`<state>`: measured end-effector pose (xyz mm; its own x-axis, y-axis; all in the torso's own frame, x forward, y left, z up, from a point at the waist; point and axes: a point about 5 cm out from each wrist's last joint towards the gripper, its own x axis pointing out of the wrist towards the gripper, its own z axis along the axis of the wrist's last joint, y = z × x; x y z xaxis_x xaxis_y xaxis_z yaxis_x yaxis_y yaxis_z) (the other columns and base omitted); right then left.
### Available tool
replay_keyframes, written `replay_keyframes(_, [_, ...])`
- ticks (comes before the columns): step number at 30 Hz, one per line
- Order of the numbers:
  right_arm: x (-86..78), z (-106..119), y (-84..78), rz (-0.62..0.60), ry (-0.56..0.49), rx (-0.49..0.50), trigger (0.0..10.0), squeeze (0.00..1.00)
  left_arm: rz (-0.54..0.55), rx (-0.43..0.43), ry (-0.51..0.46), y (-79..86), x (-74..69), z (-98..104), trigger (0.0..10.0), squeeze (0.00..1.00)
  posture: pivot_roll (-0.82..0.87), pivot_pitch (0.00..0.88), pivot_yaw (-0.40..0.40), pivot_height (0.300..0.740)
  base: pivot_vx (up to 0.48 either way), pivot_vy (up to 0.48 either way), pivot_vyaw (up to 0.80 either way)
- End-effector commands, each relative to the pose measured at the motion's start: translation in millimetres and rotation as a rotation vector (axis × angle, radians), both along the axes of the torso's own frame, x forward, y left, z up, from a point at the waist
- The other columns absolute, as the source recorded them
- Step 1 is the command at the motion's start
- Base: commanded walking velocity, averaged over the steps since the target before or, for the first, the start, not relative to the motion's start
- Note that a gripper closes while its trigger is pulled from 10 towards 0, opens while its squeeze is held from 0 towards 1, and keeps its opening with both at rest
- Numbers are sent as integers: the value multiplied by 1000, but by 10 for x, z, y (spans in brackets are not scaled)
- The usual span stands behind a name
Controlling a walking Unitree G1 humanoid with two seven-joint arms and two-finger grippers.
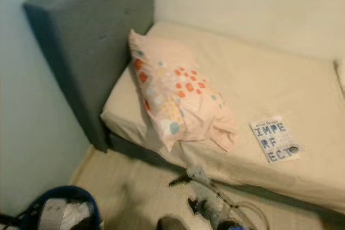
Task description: Clean up the room
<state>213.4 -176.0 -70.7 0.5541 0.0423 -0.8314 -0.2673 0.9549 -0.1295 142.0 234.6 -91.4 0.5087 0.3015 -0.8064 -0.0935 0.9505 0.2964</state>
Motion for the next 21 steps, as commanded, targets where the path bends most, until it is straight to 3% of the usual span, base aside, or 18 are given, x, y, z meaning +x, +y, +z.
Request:
replay_keyframes(1, [-9, -8, 20, 13, 8, -1, 10000, 0, 8, -14, 32, -20, -97, -41, 10000, 0, -56, 17, 18, 740, 0, 0, -800])
replay_keyframes(7, [-3, -3, 23, 20, 4, 7, 10000, 0, 5, -29, 30, -39, -86, -43, 10000, 0, -56, 11, 14, 740, 0, 0, -800])
replay_keyframes(13, [13, 6, 41, 29, -4, 18, 10000, 0, -8, -34, 35, -45, -82, -44, 10000, 0, -58, 6, 12, 740, 0, 0, -432])
replay_keyframes(21, [57, 31, 69, 56, -14, 18, 10000, 0, -12, -53, 33, -78, -56, -44, 10000, 0, -60, 0, 11, 740, 0, -452, 0])
